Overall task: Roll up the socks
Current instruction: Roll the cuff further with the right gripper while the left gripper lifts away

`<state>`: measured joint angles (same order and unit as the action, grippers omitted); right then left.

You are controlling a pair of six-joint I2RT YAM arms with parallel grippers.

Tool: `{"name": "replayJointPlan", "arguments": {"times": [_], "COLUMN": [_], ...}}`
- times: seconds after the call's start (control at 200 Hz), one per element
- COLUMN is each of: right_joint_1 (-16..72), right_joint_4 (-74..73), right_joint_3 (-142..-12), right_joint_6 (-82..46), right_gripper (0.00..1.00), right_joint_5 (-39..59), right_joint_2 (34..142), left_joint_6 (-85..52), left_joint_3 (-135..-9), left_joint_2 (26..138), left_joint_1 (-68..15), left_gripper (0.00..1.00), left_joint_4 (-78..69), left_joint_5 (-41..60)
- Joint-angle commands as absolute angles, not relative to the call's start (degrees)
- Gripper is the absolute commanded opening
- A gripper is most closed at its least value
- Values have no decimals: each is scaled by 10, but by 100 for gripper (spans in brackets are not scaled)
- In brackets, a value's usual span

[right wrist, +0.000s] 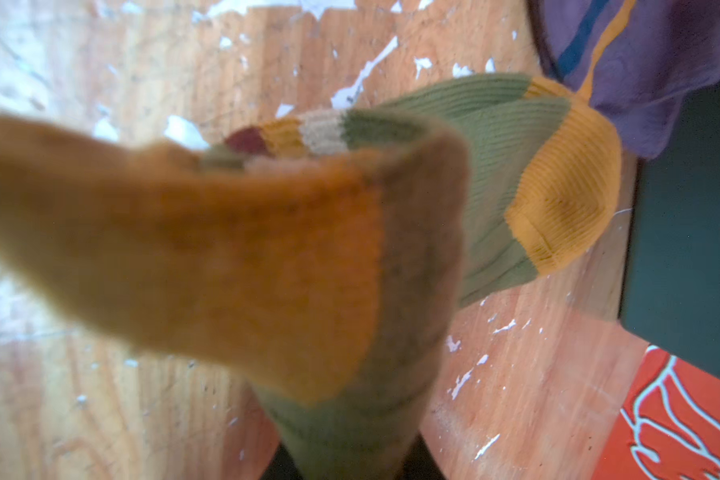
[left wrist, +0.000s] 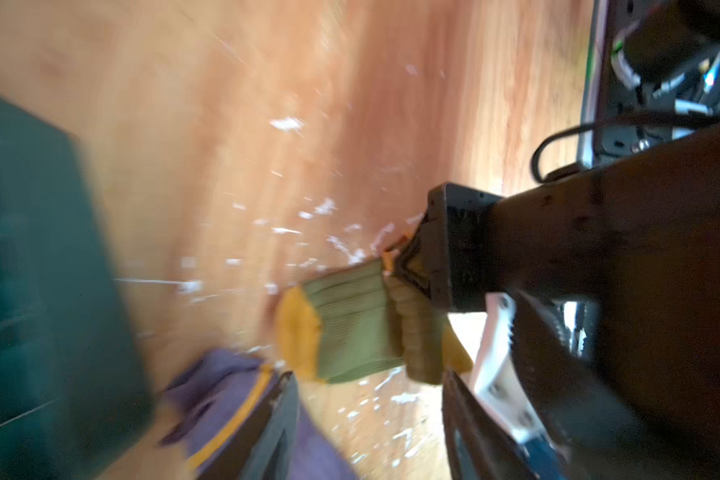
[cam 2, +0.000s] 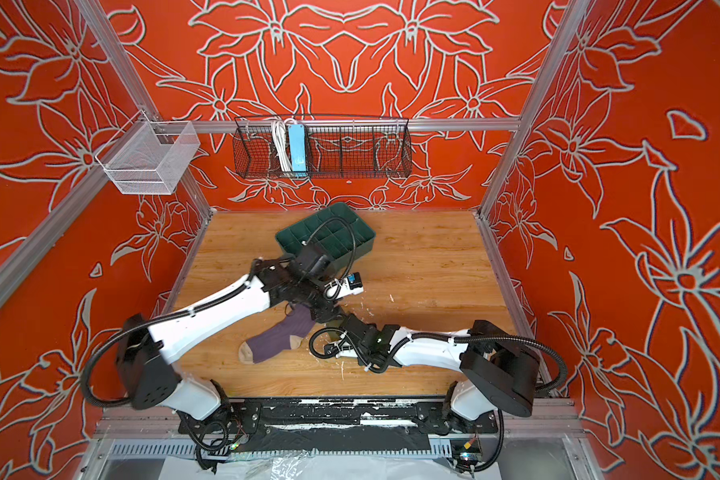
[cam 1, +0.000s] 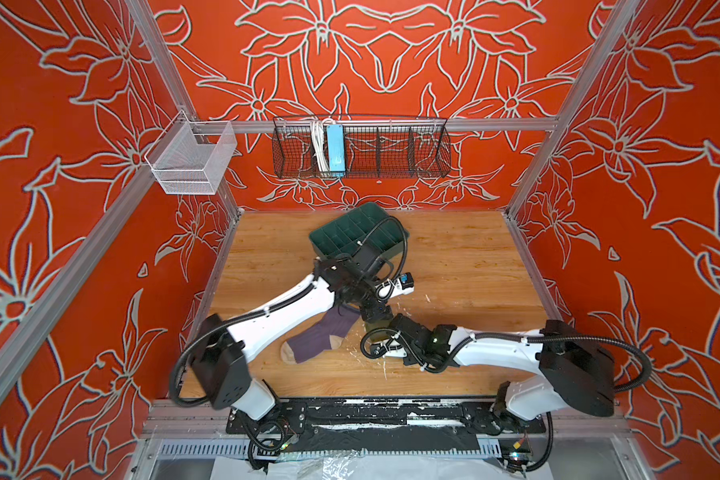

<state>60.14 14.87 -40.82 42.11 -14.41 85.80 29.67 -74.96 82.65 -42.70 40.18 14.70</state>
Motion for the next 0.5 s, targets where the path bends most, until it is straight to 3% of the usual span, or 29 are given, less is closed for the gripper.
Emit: {"name": "replayJointPlan", "arguments": {"times": [0.0,0.155,0.31,0.495], "right_joint_1": [604,597,571,513], "right_joint_4": [257,356,465,551], "right_joint_3": [-443,-519,-597,-657], "right_joint_6": [360,289,260,228], "right_gripper": [0,0,0,0], "right_joint_5": [-127,-90,33,160], "right_joint_2": [896,953,1014,1075], "left_joint_6": [287,288,345,393], "left_joint_3": [-720,-689,-649,-584], "left_joint_2": [730,609,541,552], "left_joint_1": [-425,-425,-441,-548], "left_gripper": [56,59,59,58], "left_joint_4": [360,343,370,395], "left_joint_5": [92,119,249,128]}}
